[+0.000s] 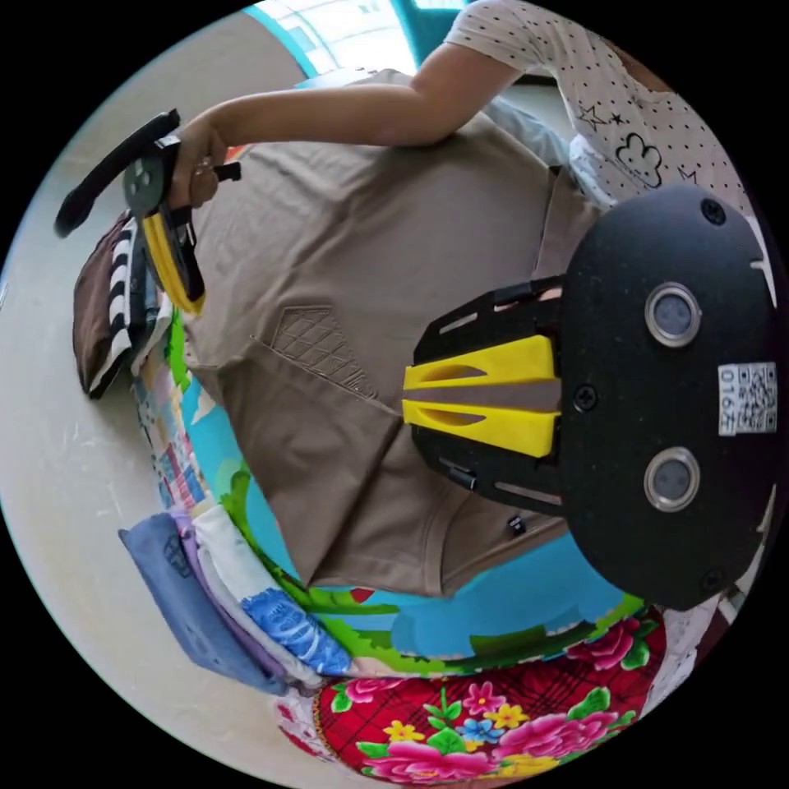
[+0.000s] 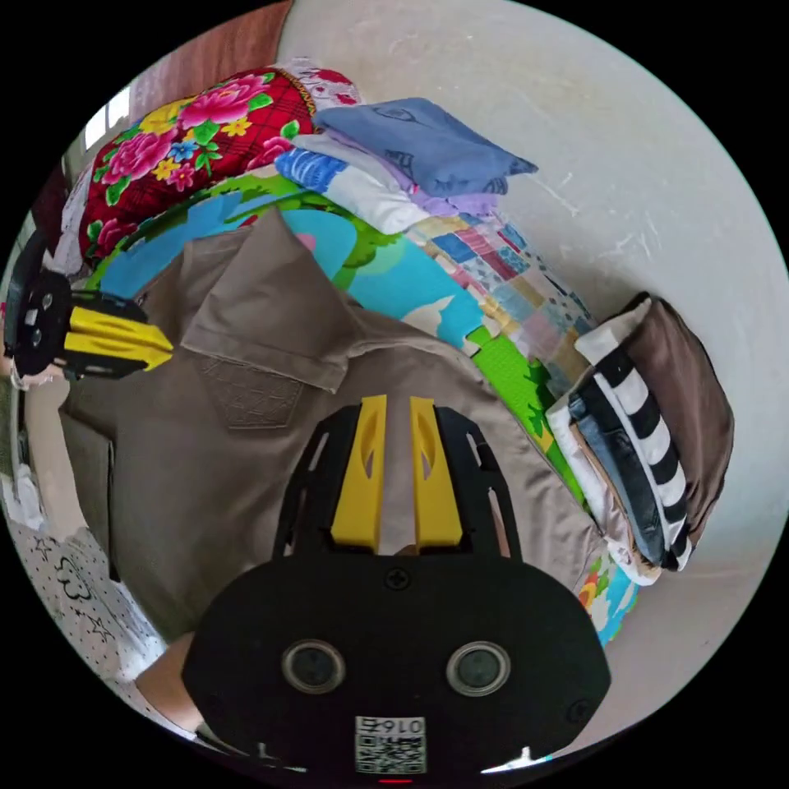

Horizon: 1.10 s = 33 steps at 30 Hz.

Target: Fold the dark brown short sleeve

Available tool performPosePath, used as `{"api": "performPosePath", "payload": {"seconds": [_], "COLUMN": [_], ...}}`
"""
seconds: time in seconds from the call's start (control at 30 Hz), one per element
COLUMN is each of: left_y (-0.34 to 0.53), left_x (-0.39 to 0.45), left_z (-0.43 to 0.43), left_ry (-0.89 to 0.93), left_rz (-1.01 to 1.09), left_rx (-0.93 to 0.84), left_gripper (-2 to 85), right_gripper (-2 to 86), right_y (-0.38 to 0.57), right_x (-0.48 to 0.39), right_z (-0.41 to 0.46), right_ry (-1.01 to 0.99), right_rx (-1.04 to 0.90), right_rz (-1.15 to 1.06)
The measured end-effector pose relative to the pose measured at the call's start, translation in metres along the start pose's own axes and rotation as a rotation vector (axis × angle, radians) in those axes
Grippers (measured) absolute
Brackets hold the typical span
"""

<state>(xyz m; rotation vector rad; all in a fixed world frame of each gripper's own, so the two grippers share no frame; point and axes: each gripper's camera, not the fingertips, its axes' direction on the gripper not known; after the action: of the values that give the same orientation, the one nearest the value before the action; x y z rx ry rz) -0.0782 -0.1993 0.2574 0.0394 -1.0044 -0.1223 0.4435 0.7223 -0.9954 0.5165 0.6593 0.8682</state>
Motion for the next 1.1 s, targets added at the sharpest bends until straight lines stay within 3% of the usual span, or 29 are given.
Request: {"api": "performPosePath", "payload": {"seconds": [0.13,0.23,0.37,0.53,0.77,0.93,1.1], "left_y": [-0.017,-0.040,-0.063,-0.070,-0.075,-0.060,-0.033], "left_x": [-0.054,-0.114,-0.174,-0.189,-0.211,-0.237,-0.278], "left_z": [-0.023,-0.026,0.007,0.038,0.052,0.046,0.036], "left_ry": [-0.154,-0.217,-0.182,-0.190,-0.172,-0.167,-0.008], "left_rz": [-0.108,-0.201,-0.227,-0.140,-0.111,-0.143,-0.196], "left_rx": [0.154,0.212,0.110,0.077,0.111,0.138,0.224], "left_gripper": [0.3,2.2,6.6,7.7,1.6,-0.8,-0.9], "right_gripper": [5.9,6.5,7.9,8.3,8.8,7.9,4.5], "right_y": [0.003,-0.006,-0.025,-0.031,-0.035,-0.040,-0.040], "right_x": [0.042,0.055,0.066,0.086,0.127,0.145,0.155], "right_z": [-0.003,0.012,0.051,0.080,0.118,0.133,0.131], "right_ry": [-0.088,-0.203,-0.360,-0.335,-0.514,-0.496,-0.502], "right_rx": [0.174,0.235,0.169,0.118,0.120,0.106,0.149], "right_rz": [0.234,0.292,0.289,0.345,0.469,0.512,0.431]}}
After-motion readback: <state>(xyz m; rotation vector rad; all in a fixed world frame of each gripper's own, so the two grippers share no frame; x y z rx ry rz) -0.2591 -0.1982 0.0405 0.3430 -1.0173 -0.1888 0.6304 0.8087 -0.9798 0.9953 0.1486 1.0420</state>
